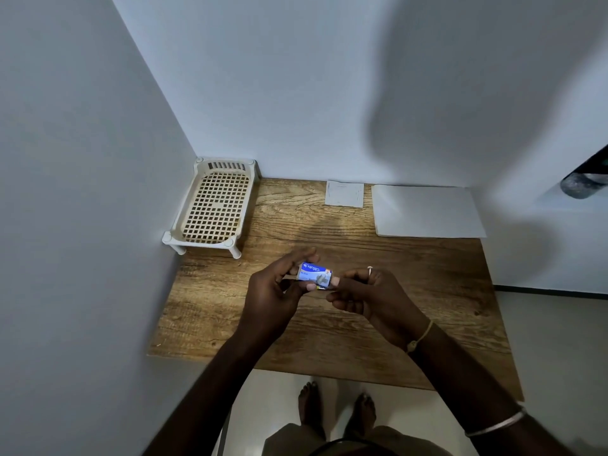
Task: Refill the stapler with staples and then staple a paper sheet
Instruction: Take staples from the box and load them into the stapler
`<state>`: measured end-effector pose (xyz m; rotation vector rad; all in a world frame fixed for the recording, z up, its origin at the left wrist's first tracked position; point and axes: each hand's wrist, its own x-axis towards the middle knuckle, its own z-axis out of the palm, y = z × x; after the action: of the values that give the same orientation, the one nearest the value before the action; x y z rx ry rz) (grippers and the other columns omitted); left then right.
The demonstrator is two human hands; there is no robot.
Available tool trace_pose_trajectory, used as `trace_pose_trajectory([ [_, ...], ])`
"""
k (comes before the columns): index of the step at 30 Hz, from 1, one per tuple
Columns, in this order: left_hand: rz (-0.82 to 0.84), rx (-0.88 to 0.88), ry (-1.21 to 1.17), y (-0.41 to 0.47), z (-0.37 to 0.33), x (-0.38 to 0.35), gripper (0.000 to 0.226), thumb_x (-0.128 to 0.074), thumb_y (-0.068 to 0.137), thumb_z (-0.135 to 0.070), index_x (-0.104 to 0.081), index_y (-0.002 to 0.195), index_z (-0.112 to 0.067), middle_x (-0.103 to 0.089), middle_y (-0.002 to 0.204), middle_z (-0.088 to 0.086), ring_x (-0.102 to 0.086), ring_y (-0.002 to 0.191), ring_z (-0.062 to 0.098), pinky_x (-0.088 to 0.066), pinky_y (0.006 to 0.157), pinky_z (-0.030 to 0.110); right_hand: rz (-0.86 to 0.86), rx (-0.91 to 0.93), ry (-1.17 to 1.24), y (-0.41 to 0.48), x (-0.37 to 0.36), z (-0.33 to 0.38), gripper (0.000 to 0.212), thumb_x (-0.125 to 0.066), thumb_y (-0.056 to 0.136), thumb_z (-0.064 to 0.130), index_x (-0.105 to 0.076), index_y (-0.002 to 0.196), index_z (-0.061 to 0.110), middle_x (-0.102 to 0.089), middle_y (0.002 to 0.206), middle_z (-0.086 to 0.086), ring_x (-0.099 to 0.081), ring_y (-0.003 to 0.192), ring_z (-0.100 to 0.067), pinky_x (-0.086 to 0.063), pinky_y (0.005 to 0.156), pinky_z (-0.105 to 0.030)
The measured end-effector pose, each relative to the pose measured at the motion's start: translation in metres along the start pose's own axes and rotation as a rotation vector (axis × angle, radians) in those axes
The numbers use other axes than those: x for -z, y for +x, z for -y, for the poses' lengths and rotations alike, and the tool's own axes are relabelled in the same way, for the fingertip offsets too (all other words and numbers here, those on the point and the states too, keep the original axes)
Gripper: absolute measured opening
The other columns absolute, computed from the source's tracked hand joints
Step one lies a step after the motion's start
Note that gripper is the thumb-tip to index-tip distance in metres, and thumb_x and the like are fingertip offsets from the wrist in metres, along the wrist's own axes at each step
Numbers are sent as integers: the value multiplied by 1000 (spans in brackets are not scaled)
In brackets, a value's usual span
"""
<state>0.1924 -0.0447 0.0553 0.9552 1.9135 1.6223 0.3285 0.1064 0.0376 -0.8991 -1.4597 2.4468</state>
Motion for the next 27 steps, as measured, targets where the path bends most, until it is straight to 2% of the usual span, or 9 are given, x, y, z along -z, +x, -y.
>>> trace_pose_trajectory([
  [3,-5,15,-13,-2,3,-1,54,-79,82,2,-67,129,-24,-74,119,-7,-70,114,16,-59,93,39,-16,-21,36,1,0,-1,14,-76,85,2,-75,98,-3,-74,98,-27,-75,86,-31,-62,73,-31],
  [6,-24,24,-35,-2,4,0,53,-79,82,0,-67,129,-21,-74,120,-6,-70,113,17,-59,92,34,-26,-14,34,0,-1,-2,13,-73,84,-7,-75,95,-1,-75,96,-26,-76,85,-32,-61,72,-31],
  [10,-58,67,-94,-3,5,-1,53,-79,82,3,-68,126,-22,-74,120,-3,-71,111,15,-58,88,25,-30,-9,16,1,-4,-2,14,-77,81,-6,-77,91,3,-75,95,-25,-76,85,-31,-60,74,-31],
  [15,-82,78,-119,-2,6,0,52,-78,81,6,-68,125,-20,-75,119,-2,-72,109,12,-55,84,17,-17,34,-44,1,-4,-5,18,-79,82,2,-76,100,0,-75,98,-25,-76,90,-35,-61,77,-34],
  [21,-85,77,-155,-4,12,2,52,-78,81,5,-67,127,-18,-75,120,0,-72,110,18,-56,87,22,3,94,-184,2,-7,2,21,-80,84,9,-76,102,-1,-77,91,-21,-76,84,-32,-59,70,-28],
  [27,-82,86,-152,-6,21,4,53,-78,81,7,-66,128,-12,-75,120,2,-71,114,22,-54,101,44,33,-29,-120,7,-8,5,23,-77,85,2,-70,102,-12,-75,91,-24,-75,82,-31,-59,68,-29],
])
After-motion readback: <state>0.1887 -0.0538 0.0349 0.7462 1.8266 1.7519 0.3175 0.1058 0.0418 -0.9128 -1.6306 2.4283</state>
